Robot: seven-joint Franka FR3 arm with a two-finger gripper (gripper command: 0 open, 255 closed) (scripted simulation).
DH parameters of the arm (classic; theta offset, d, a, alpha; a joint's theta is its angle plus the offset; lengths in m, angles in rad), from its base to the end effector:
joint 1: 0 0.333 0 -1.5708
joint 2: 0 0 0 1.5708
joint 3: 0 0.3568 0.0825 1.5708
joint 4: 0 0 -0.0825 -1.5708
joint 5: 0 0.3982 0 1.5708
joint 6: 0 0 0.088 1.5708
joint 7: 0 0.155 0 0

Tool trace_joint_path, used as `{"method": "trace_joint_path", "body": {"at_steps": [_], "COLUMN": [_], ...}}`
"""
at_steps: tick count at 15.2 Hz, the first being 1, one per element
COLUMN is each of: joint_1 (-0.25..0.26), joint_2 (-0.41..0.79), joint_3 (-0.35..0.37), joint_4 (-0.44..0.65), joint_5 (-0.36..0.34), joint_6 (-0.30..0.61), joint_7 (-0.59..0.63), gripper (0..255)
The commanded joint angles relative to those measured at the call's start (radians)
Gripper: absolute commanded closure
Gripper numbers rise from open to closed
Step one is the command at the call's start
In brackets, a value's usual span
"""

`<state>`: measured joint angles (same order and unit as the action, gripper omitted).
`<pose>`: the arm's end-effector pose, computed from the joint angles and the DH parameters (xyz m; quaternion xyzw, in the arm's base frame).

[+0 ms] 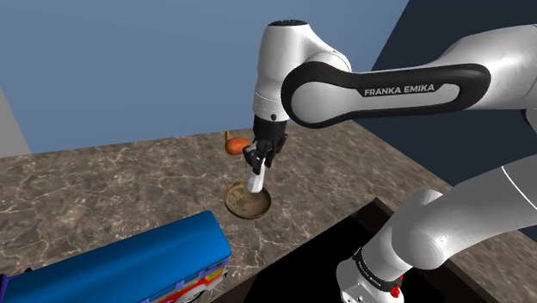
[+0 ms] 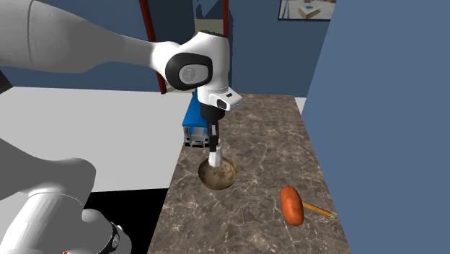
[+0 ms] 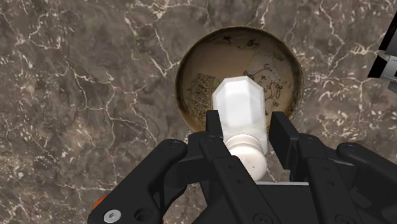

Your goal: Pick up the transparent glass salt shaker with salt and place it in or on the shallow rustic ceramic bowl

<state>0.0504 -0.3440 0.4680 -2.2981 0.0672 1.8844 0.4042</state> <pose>0.3741 0.2308 0.4461 0.9973 0.0291 -0.0265 0.0626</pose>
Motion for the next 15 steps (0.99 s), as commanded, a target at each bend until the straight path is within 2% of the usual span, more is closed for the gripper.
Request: {"method": "trace_joint_path", "body": {"at_steps": [1,8,15], "joint_1": [-0.001,-0.003,-0.003], "joint_2": [0.007,0.045,0.045], "joint_3": [0.002,0.018,0.018], "joint_4": [-0.022,-0.089,-0.089], "joint_5": [-0.002,-0.010,-0.010], "joint_6": [0.029,0.131,0.131], "joint_7": [0.001,0.018,0.018], "gripper": [255,255,255]}}
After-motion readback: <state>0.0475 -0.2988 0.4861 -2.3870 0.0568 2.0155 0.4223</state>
